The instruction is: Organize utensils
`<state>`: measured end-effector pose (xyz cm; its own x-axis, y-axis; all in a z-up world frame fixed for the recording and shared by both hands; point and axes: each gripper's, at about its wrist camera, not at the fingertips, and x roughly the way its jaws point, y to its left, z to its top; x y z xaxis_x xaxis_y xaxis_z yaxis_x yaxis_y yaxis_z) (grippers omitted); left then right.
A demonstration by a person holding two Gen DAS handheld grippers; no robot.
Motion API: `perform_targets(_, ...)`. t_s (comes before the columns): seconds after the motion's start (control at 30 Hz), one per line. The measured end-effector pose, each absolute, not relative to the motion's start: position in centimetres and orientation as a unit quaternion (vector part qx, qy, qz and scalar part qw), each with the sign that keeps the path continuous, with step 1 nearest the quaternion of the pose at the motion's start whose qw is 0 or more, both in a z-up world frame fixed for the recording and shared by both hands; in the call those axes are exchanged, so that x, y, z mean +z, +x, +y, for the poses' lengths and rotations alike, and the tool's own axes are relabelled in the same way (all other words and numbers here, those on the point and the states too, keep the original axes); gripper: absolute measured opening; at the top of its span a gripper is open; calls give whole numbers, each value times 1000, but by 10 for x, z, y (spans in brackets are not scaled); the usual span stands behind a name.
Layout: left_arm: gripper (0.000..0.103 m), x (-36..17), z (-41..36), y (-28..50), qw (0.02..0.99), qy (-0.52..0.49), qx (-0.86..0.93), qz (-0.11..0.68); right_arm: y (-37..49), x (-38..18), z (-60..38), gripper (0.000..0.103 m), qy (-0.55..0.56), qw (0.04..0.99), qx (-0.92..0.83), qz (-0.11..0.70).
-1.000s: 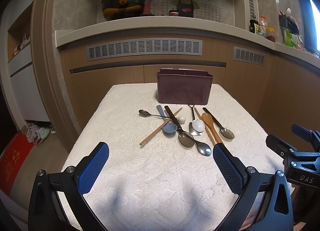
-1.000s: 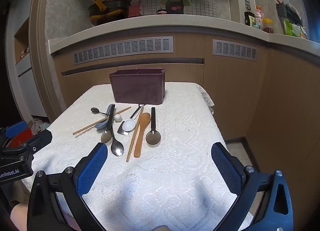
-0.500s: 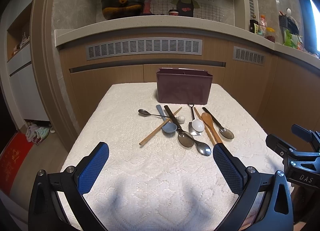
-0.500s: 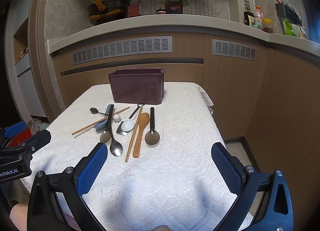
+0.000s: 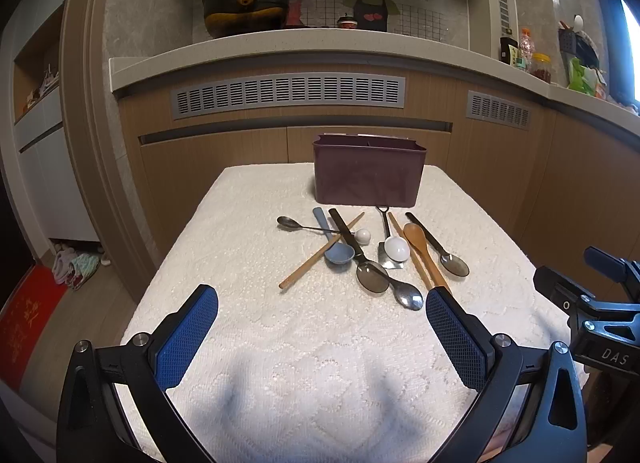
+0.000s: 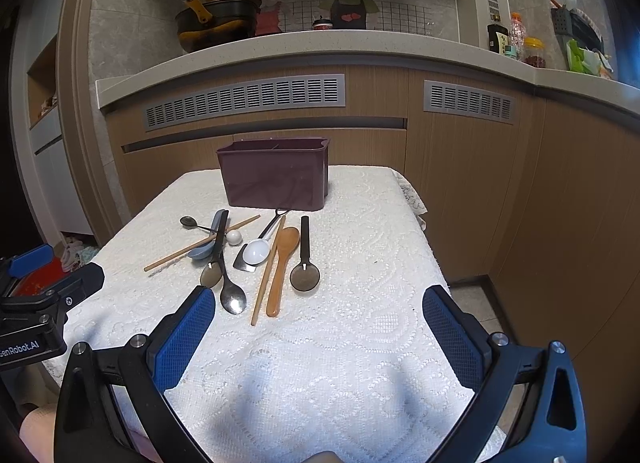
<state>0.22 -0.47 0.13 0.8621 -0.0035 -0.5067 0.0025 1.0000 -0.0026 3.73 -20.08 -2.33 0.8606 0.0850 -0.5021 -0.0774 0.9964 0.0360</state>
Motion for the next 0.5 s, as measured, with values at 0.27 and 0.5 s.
perform_targets(0.27, 103, -7, -1, 4, 964, -3, -3, 267, 38, -24, -200, 103, 8, 964, 42, 263)
perform_targets(0.5, 103, -7, 0, 4, 964, -3, -3, 267, 38, -25, -200, 103, 8, 964, 42, 264)
